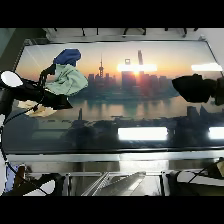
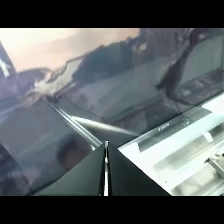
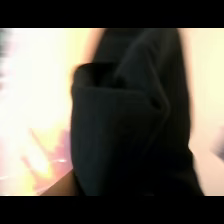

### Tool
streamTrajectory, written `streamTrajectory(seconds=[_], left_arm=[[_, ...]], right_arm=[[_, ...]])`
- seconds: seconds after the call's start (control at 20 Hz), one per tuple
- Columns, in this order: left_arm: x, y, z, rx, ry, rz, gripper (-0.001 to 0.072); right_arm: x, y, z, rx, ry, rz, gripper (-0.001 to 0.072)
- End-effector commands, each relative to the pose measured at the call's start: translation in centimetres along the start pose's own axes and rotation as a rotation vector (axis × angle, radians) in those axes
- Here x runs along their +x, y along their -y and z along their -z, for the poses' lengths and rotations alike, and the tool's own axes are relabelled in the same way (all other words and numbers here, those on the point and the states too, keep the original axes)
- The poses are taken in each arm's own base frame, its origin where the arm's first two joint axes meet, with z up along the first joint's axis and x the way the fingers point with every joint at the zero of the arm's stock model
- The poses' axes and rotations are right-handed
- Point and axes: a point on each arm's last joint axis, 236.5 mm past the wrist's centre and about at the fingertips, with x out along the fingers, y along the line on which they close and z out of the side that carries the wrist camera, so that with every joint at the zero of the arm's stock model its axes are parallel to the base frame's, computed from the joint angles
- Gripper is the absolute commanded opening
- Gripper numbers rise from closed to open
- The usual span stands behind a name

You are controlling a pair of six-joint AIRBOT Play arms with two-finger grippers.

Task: Fold the shirts.

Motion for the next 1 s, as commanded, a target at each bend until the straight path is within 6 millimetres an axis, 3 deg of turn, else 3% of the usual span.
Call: streamTrajectory(seconds=[0.0, 0.15, 0.5, 0.55, 0.6, 0.75, 0.95], left_arm=[[-1.6, 0.6, -1.6, 0.057, 0.054, -0.014, 0.0018], [-2.0, 0.8, -1.9, 0.08, 0.064, -0.016, 0.0018], [-2.0, 0.8, -1.9, 0.08, 0.064, -0.015, 0.0018], [-2.0, 0.8, -1.9, 0.08, 0.064, -0.015, 0.0018], [-2.0, 0.8, -1.9, 0.08, 0.064, -0.015, 0.0018], [-2.0, 0.9, -1.7, 0.078, 0.059, -0.013, 0.0017], [-2.0, 0.8, -2.3, 0.045, 0.081, -0.016, 0.0018]], right_arm=[[-1.2, 6.6, 2.7, 0.075, -0.018, 0.182, 0.0022], [-2.8, 9.2, 3.5, 0.057, 0.003, 0.276, 0.0023], [-5.2, 11.5, 3.1, -0.003, -0.019, 0.358, 0.004], [-5.2, 11.5, 3.2, -0.04, -0.027, 0.357, 0.0308], [-5.3, 11.6, 3.4, -0.081, -0.044, 0.359, 0.072], [-7.6, 12.7, 4.8, -0.106, -0.144, 0.396, 0.0703], [-14.2, 15.3, 5.4, 0.009, -0.183, 0.481, 0.0702]])
